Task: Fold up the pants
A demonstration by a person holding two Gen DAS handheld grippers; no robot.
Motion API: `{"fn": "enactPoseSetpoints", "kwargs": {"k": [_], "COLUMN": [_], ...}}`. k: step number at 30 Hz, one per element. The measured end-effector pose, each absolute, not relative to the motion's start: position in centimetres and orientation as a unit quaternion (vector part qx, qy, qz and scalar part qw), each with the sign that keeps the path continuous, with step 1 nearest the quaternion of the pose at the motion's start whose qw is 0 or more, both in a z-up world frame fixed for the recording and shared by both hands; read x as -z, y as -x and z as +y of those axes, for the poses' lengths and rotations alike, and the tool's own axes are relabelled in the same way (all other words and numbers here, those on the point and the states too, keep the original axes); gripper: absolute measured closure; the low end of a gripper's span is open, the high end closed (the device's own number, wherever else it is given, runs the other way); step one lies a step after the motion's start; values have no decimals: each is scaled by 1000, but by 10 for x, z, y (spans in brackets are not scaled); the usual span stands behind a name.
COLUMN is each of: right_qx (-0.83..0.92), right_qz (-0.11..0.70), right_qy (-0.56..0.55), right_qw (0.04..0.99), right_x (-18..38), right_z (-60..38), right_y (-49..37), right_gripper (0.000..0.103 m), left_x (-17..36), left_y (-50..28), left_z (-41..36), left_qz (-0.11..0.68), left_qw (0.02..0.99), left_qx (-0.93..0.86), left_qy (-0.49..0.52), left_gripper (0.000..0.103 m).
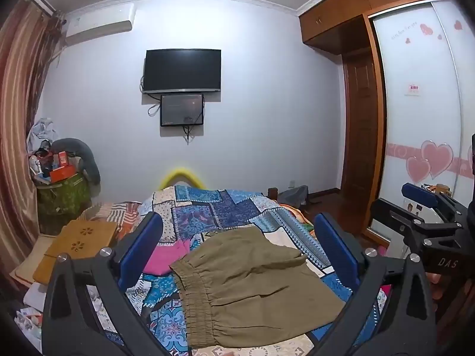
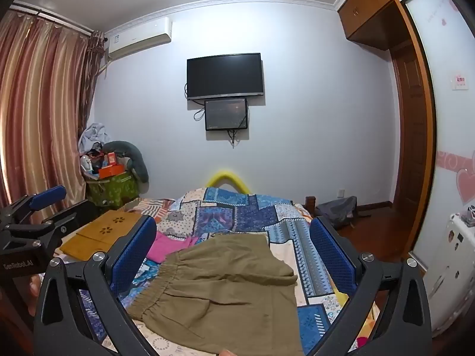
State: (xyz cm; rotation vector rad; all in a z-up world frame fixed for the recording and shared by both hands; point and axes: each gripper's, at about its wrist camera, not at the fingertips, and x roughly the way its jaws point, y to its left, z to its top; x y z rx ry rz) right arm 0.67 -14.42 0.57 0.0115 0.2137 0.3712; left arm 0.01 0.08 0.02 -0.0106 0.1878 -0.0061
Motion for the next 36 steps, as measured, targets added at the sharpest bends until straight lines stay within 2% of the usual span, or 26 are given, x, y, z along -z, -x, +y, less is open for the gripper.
{"fn": "enactPoseSetpoints", "kwargs": {"k": [36], "right_qx": [-172], "right_qz": [111], "right_qy": [-8], "right_qw": [979], "right_x": [-1], "right_z": [-143], "right_y": [-5], "right_gripper": [0], "left_x": [-2], "left_y": [-7], "left_z": [-1], "left_qz": [101], "left_qw": [995], "left_qx": [-1], "left_qy": [5], "left_gripper": [0]}}
